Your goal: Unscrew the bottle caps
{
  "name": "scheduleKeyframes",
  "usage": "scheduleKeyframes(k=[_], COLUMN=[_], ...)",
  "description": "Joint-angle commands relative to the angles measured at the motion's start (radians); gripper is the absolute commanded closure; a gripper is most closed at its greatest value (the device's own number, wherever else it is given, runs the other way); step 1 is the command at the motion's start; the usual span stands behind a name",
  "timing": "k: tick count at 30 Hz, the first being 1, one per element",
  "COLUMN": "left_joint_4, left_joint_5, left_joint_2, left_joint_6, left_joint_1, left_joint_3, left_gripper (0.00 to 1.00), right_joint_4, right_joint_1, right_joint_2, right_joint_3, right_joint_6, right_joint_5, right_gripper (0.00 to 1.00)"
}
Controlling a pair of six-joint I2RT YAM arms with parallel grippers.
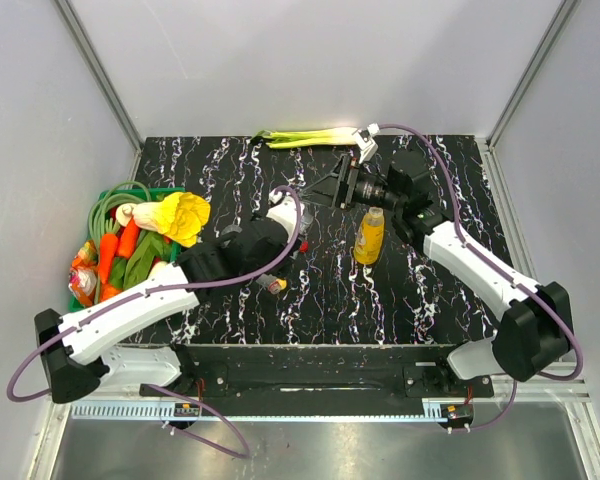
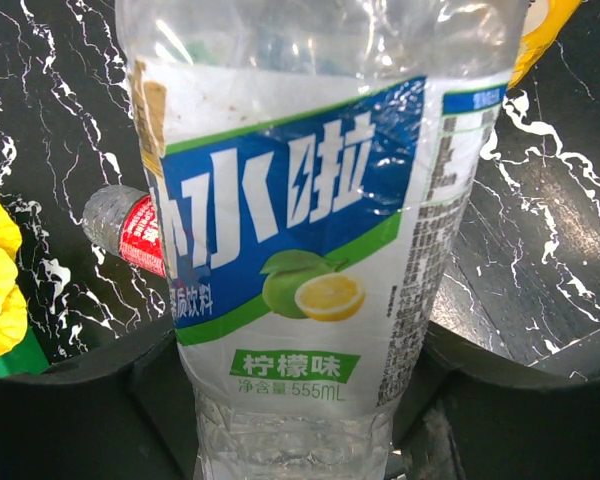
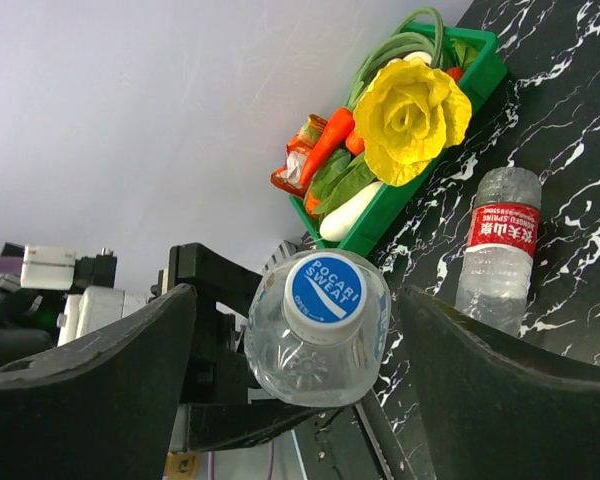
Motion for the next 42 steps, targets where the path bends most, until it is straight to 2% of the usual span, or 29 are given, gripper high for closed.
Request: scheduleKeyframes(k=[1, 12, 16, 22, 27, 30, 42], left_joint_4=[-0.01, -0.016, -0.019, -0.019, -0.004, 0.03, 0.277], left_joint_5=[-0.087, -0.118, -0.116, -0.098, -0.049, 0.026, 0.428], left_joint_2=[0.023, 0.039, 0.043, 0.066, 0.094, 0.094, -0.055], left_joint_6=[0.0, 0.007, 0.009, 0.011, 0.001, -0.006, -0.061], left_joint_1=[-0.021, -0.035, -0.037, -0.035, -0.027, -0.004, 0.18], left_joint_3=[0.06, 0.066, 0.065, 0.051, 0.029, 0.0, -0.19], left_gripper=[0.99, 0.99, 0.99, 0.99, 0.99, 1.0, 1.0], right_joint_4=[0.041, 0.012, 0.008, -0.015, -0.035, -0.035, -0.009], right_joint_1=[-0.004, -0.003, -0.003, -0.003, -0.004, -0.004, -0.012], right_joint_2=[0.01, 0.024, 0.036, 0.047, 0.059, 0.061, 0.042], right_joint_3=[0.045, 0.051, 0.056, 0.056, 0.035, 0.024, 0.004], right_joint_6=[0.035, 0.057, 0.055, 0.008, -0.035, -0.049, -0.073], right_joint_5=[0.01, 0.016, 0.008, 0.007, 0.005, 0.002, -0.05], right_gripper=[0.17, 0.5, 0.72, 0.99, 1.0, 1.0, 1.0])
